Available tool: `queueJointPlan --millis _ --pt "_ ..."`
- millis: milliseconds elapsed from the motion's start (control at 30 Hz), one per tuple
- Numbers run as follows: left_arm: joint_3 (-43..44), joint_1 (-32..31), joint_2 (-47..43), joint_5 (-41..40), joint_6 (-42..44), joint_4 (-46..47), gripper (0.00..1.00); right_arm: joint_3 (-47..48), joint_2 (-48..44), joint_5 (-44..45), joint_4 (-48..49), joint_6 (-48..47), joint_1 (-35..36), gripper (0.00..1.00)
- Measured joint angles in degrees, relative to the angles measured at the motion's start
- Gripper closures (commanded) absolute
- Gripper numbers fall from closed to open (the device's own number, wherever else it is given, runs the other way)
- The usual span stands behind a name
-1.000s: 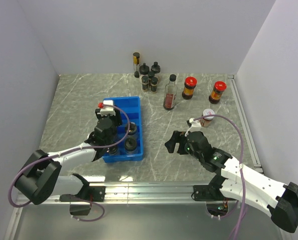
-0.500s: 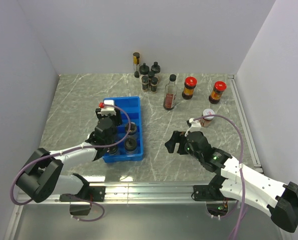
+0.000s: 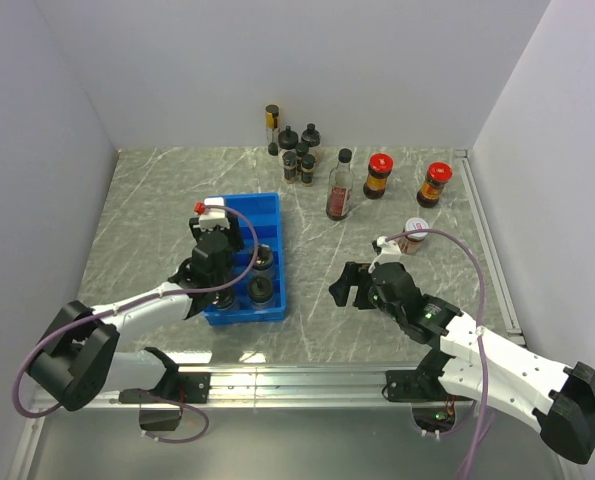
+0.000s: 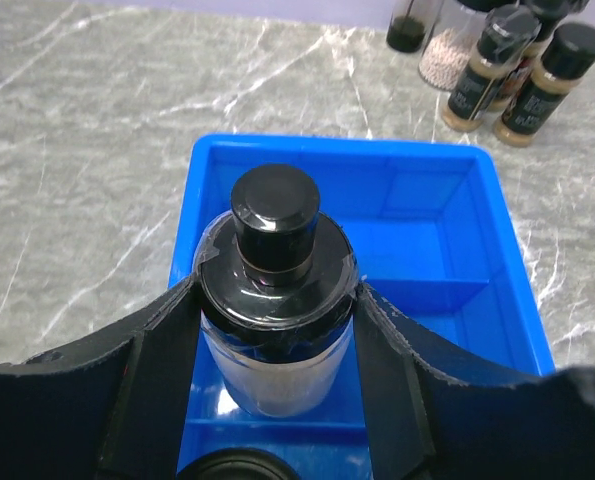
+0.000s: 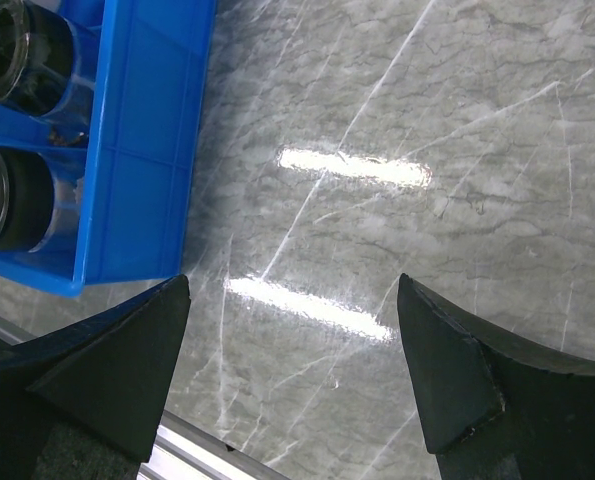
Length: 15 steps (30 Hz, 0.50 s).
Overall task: Organize the condiment bottles
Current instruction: Place the bottle in the storage box.
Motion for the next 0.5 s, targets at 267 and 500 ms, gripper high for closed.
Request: queueJointPlan --millis 267,500 --pt "1.18 0.0 -2.21 -0.07 -2.49 -7.58 0.99 0.0 0.07 -0.04 0.33 0.0 0.0 0.09" --pt "2.69 0.0 -1.84 -0.22 -3.17 -10.99 0.82 0.0 0.0 -0.04 0.31 0.0 0.0 0.09"
